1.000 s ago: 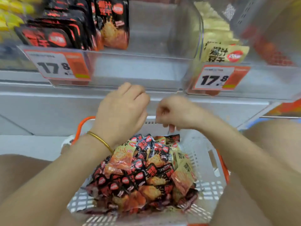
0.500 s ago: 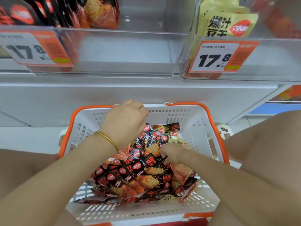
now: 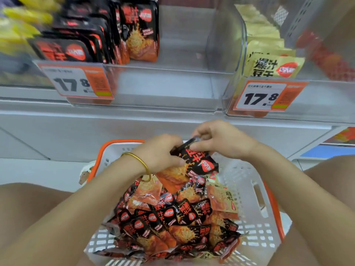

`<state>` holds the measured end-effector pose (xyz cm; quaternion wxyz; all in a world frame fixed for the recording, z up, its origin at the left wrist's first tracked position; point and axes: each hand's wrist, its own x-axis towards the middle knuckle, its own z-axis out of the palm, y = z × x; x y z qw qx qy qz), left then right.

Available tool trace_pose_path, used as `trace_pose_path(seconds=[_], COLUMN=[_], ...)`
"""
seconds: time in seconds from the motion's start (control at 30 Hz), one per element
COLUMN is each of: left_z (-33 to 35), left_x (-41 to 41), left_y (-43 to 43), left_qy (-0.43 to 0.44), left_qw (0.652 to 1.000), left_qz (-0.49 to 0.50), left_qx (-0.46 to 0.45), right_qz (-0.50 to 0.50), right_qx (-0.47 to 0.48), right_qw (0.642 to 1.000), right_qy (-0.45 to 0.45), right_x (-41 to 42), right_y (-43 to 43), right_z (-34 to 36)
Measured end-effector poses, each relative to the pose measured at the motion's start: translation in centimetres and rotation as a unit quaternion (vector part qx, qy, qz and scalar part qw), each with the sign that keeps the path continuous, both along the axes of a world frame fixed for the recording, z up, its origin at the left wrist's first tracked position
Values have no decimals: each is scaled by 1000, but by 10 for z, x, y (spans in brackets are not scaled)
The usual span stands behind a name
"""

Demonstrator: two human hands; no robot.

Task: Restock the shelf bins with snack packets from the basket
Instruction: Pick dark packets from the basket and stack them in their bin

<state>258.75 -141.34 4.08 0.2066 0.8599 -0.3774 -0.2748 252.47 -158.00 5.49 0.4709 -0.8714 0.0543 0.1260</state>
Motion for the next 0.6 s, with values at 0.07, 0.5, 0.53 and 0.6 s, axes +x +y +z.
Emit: trace_pose_path(seconds=[0.07, 0.5, 0.53, 0.6], left_z=[18, 95, 88, 78], left_x=[7, 83, 87, 91], left_y=[6, 53, 56, 56], left_qy=[77, -508, -521, -524], left_qw=[990, 807, 805, 808], left_qz=[58, 248, 243, 235], left_qx=[-106, -169, -148, -131], right_qz=[-99, -143, -149, -152], right_qx=[121, 59, 20, -45], right_qw=[987, 960, 968, 980], right_qy=[-42, -232, -202, -124], right_x=[-5, 129, 152, 191], right_y=[1, 27, 27, 30], right_z=[15, 135, 128, 109])
